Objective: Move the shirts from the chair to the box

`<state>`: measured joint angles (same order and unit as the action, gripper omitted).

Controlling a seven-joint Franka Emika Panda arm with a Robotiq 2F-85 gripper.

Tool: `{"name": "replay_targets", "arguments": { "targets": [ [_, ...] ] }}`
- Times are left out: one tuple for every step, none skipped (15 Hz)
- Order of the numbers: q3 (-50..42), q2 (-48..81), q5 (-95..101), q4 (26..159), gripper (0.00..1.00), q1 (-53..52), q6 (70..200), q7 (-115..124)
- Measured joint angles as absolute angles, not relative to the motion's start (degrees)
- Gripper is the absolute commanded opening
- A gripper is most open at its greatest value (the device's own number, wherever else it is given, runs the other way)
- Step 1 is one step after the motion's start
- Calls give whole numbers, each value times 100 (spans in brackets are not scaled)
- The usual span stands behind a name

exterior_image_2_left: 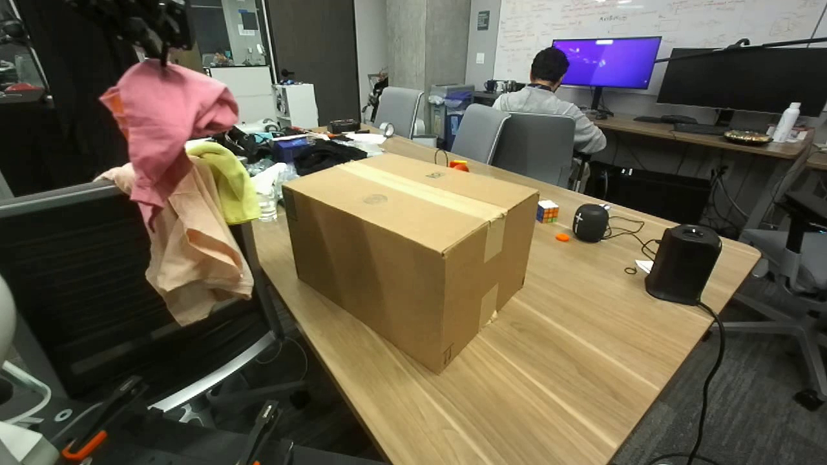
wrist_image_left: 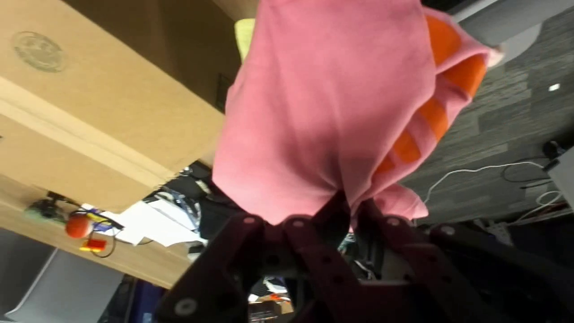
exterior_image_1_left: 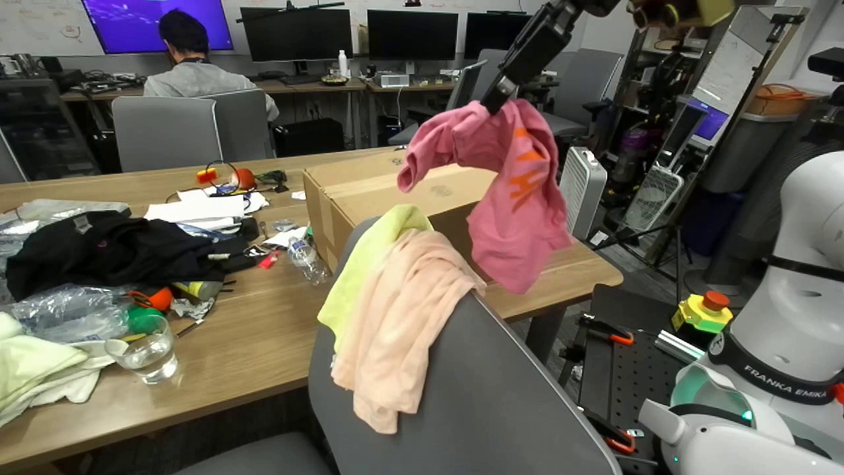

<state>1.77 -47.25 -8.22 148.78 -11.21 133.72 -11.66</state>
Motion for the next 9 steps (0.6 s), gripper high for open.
{"name": "replay_targets", "arguments": {
  "targets": [
    [145, -4612, -658, 14834, 4, -928, 13490, -1157],
    [116, -4483, -490, 14779, 4, -735, 13611, -1139],
    [97, -4343, -313, 14725, 4, -537, 13754, -1109],
    [93, -4198, -130, 14676, 4, -340, 13914, -1059],
    [93, -4049, 61, 14626, 4, -152, 14065, -994],
    [96, -3892, 261, 14572, 4, 36, 14204, -913],
    [105, -3734, 465, 14518, 4, 212, 14337, -815],
    [118, -3573, 675, 14459, 4, 384, 14460, -696],
    [137, -3415, 885, 14402, 4, 549, 14580, -563]
  ]
}}
